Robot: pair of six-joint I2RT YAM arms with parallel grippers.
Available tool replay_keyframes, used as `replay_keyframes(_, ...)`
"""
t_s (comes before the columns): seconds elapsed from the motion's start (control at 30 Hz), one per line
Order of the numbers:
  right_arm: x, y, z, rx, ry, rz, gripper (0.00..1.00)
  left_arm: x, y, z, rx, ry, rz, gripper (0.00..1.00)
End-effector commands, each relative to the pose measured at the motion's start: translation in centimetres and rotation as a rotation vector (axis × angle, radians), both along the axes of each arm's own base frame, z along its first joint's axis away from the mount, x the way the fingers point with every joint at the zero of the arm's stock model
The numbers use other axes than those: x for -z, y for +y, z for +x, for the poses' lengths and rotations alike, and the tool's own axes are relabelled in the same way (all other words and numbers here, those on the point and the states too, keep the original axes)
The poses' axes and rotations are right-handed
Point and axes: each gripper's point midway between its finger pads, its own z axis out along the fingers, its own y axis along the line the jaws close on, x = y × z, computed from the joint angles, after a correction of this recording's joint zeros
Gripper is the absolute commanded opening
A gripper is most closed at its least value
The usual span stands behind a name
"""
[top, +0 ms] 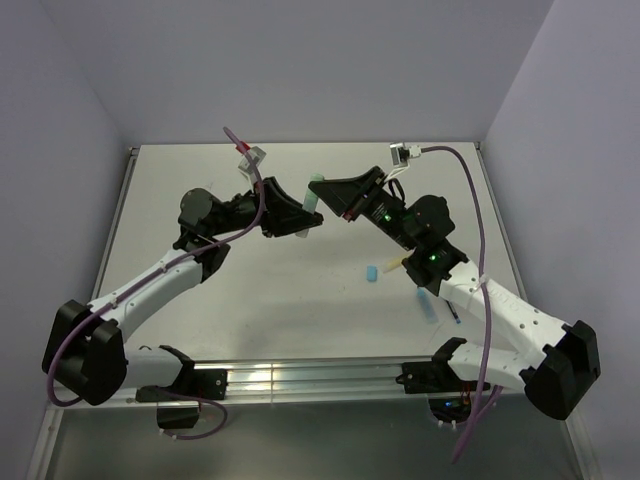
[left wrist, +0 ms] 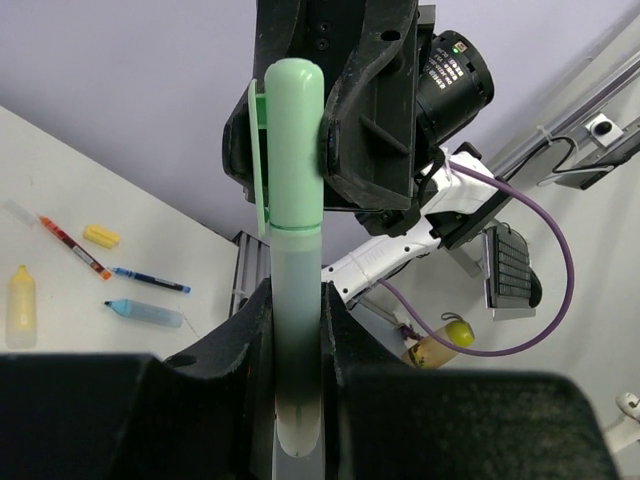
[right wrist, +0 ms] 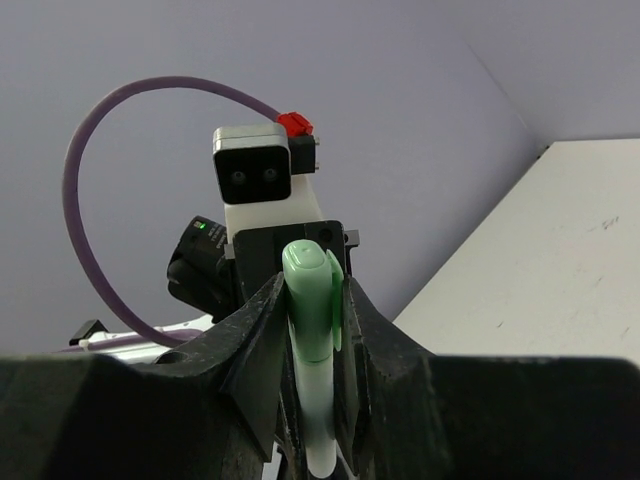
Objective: Insert the pens into the pen caps
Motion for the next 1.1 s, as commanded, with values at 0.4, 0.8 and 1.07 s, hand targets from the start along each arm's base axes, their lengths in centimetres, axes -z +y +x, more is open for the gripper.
replay_keyframes(0.4, 4.1, 3.5, -5.0, -0.212, 0.061, -0.178, 0.00, -4.1, 1.0, 1.6, -0.152, -0.140, -0.070, 0.00)
replay_keyframes(0.8, 7.7, 4.4, -8.0, -0.296, 0.045, -0.225, 0.00, -7.7, 1.2, 0.5, -0.114, -0.204, -0.132, 0.00)
replay_keyframes(1.07, 9.9, 5.2, -9.2, -0.343, 0.069, -0.266, 0.00, -9.4, 1.1, 0.5, -0.106, -0.238, -0.141, 0.00)
